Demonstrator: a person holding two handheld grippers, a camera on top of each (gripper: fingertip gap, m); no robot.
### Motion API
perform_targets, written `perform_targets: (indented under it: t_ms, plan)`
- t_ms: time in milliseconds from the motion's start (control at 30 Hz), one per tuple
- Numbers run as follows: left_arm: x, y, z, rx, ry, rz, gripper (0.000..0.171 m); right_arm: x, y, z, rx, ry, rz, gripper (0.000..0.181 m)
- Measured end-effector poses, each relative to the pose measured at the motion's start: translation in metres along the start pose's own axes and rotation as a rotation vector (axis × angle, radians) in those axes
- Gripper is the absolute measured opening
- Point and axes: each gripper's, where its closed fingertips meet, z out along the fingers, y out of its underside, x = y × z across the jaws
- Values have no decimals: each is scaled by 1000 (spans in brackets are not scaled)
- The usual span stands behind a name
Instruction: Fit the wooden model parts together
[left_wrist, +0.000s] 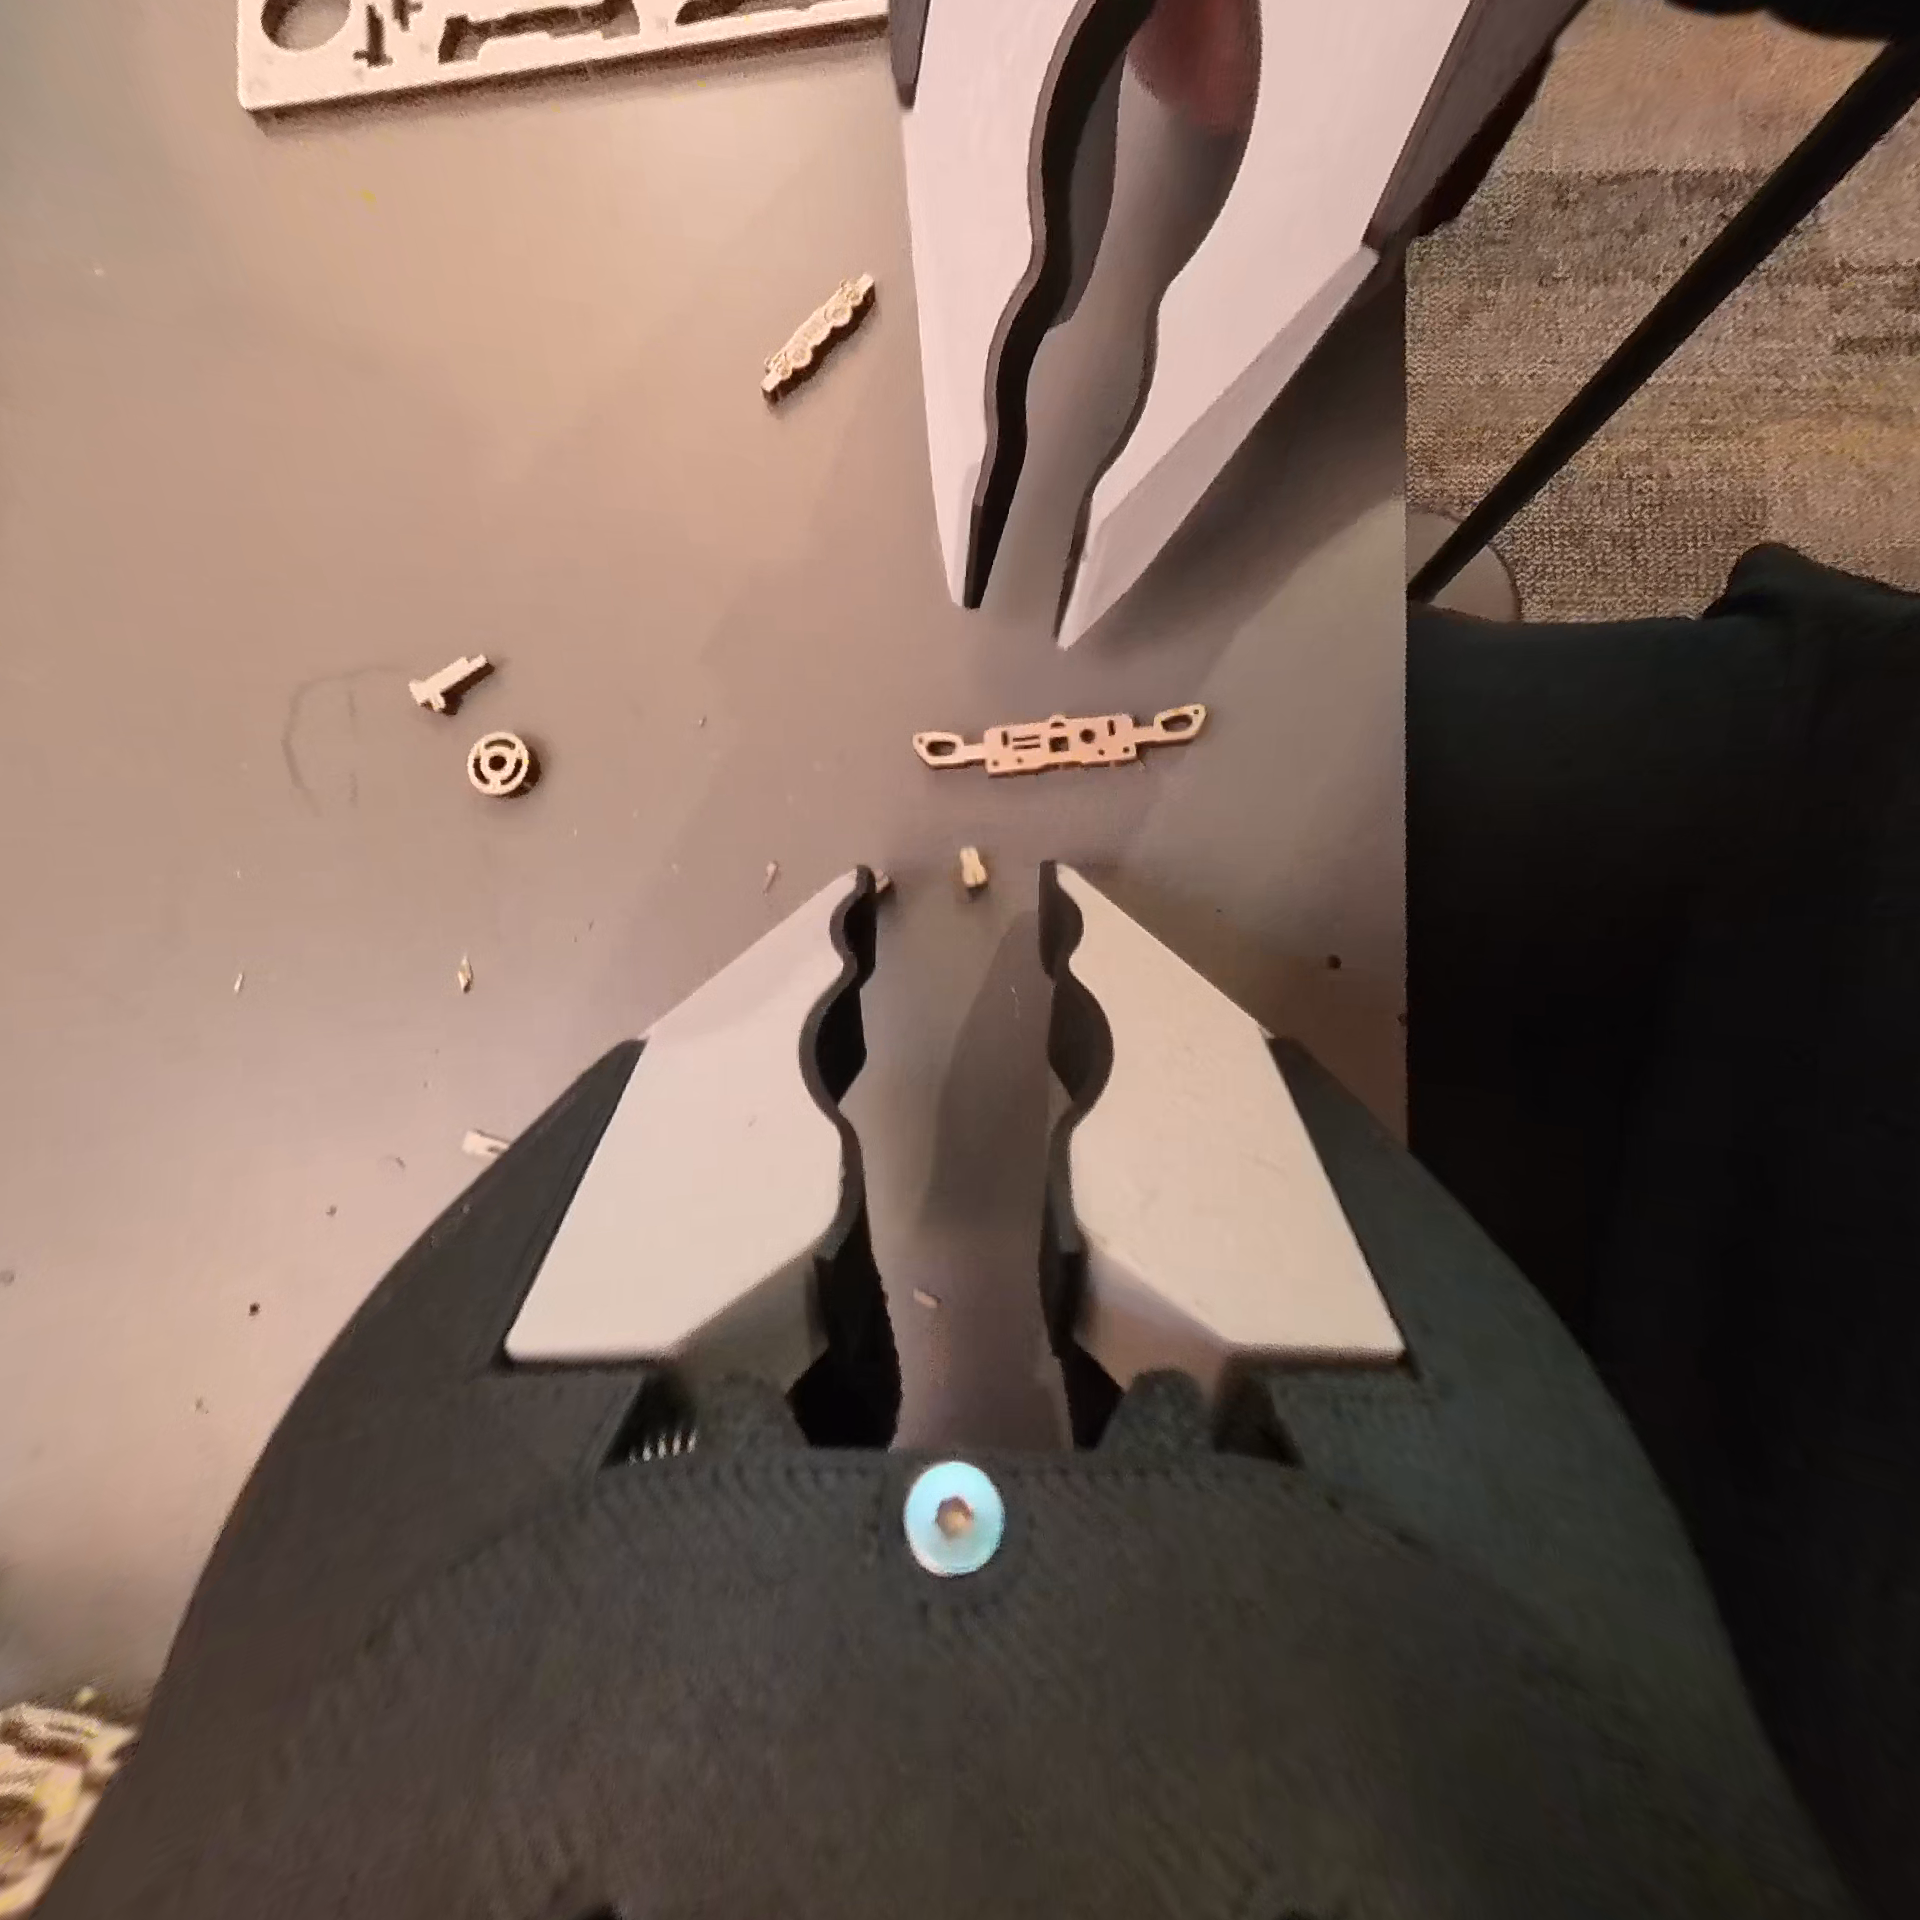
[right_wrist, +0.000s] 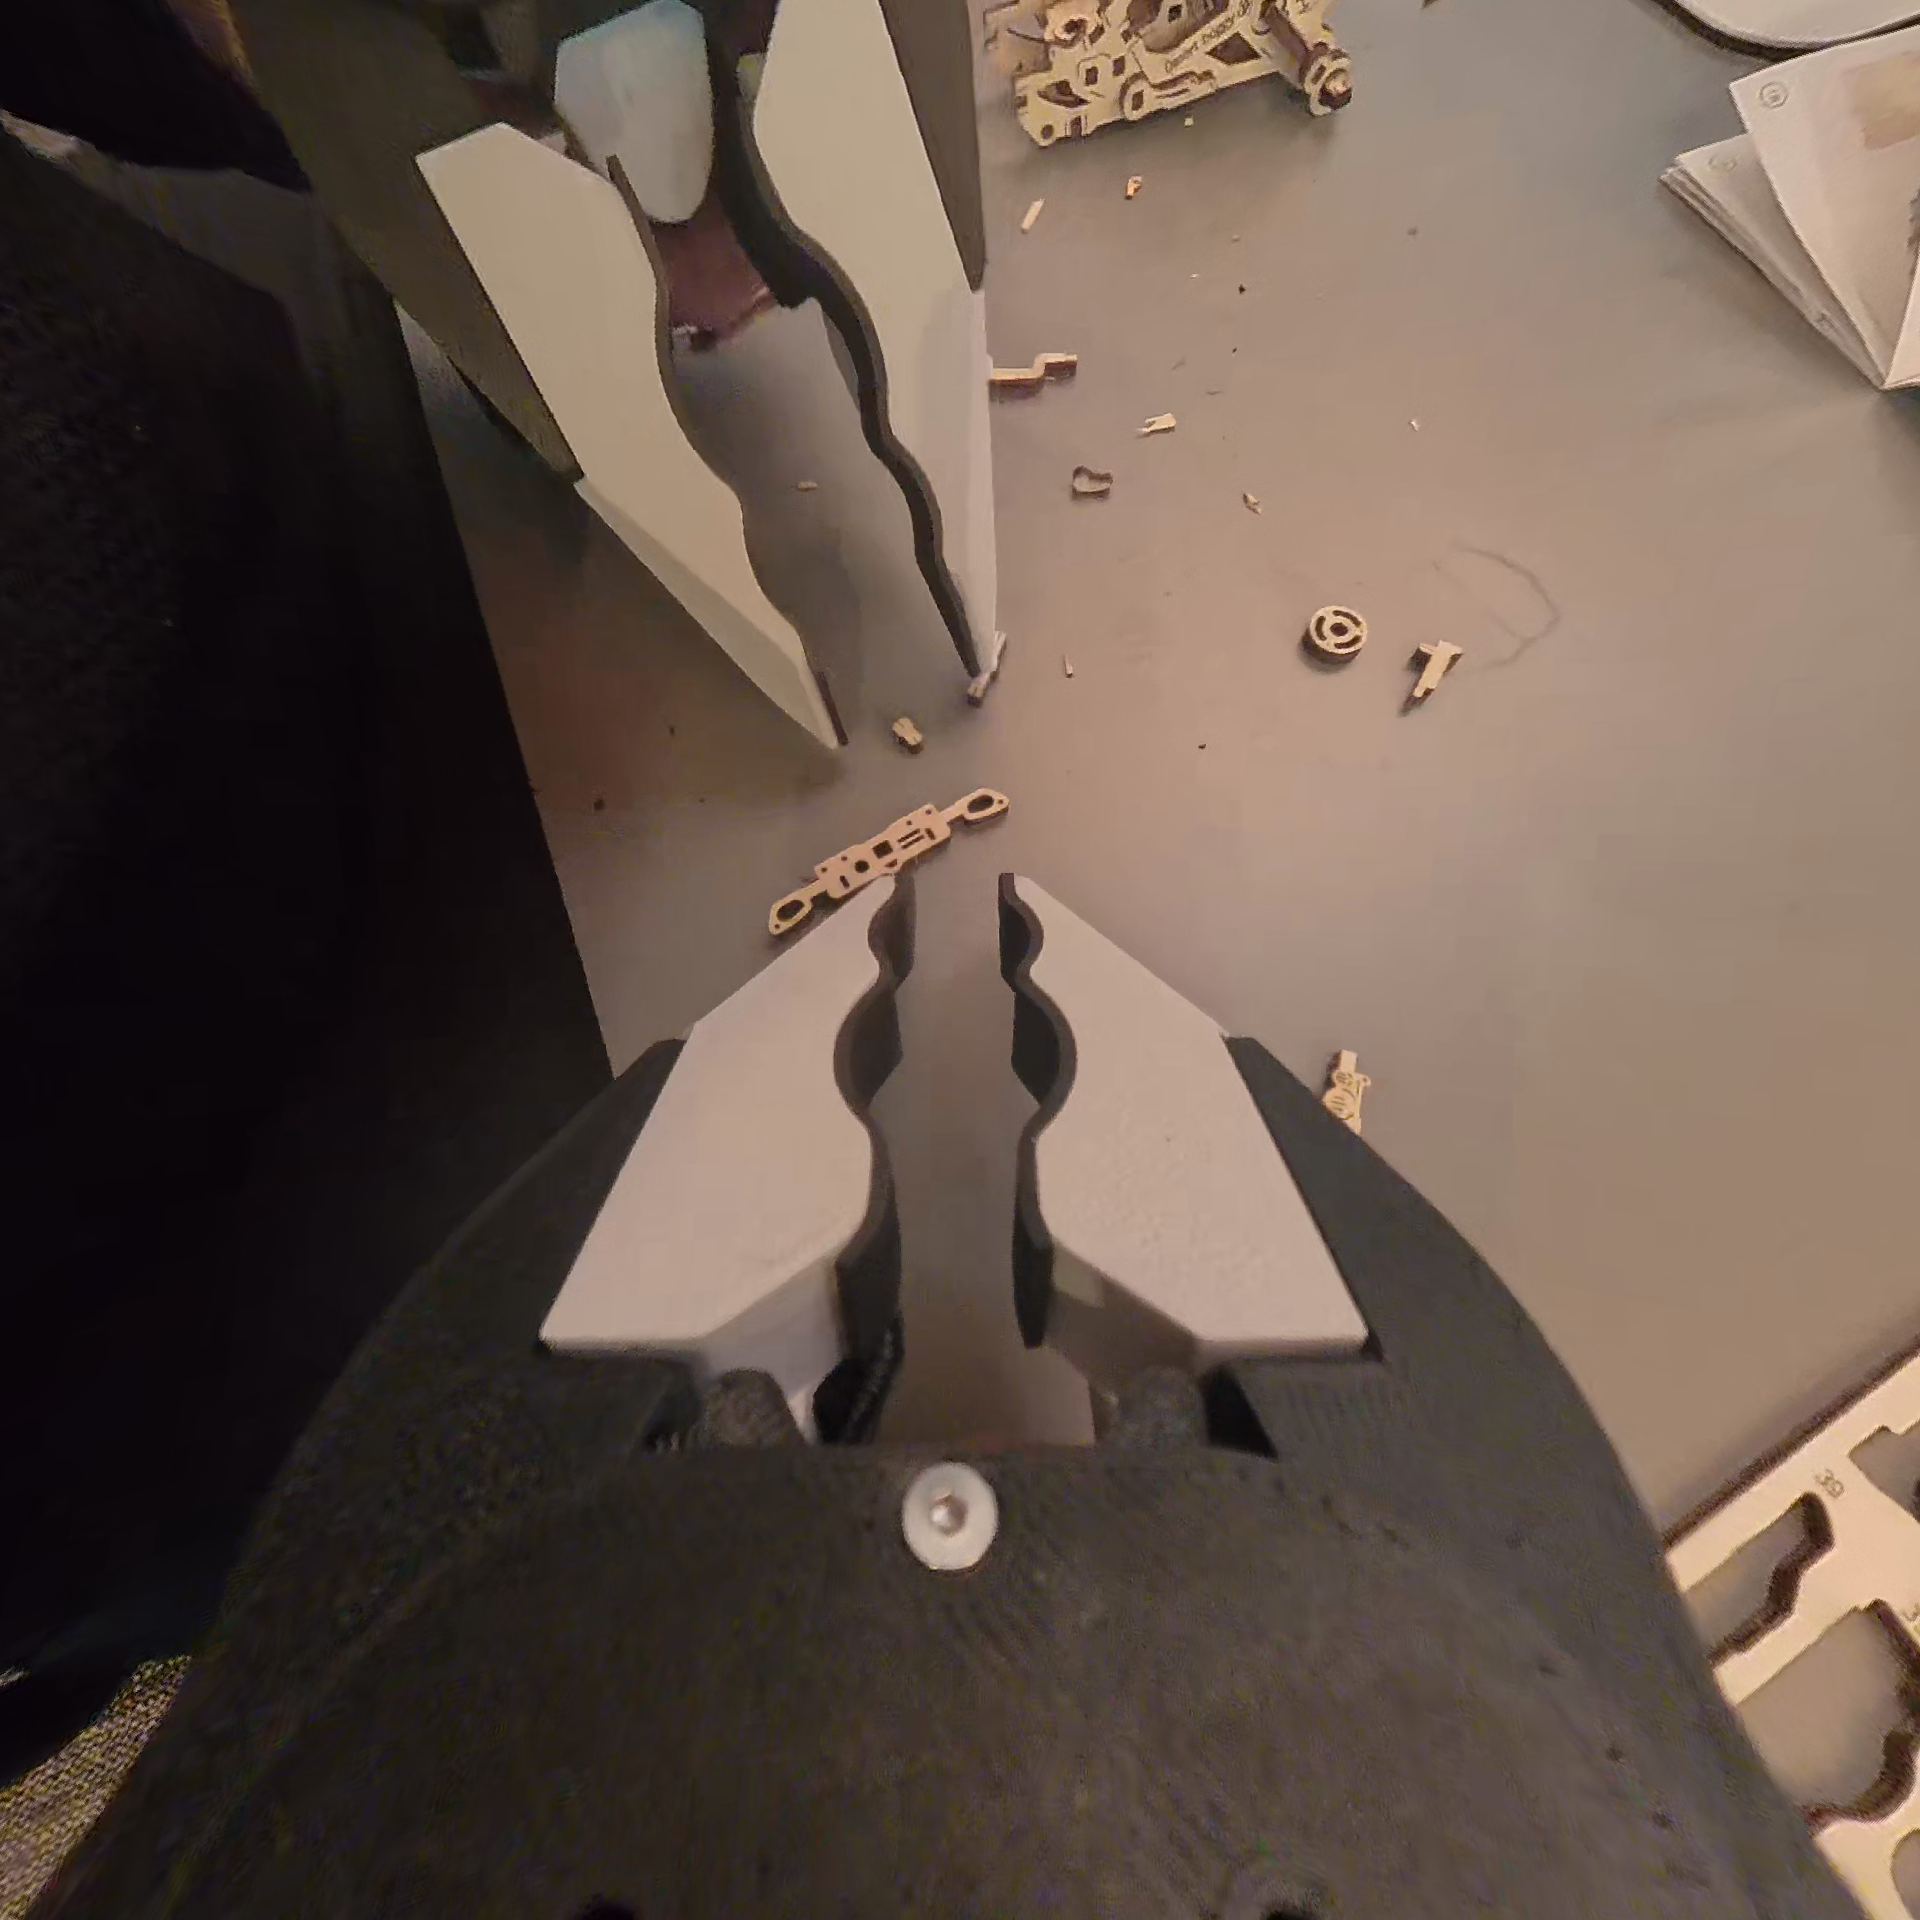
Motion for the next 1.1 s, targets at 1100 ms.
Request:
perform_targets:
  t_ms: [1100]
  plan:
    - [-9,-1,-5,59,-101,-61,0,45,-28,8,20,126,66,20]
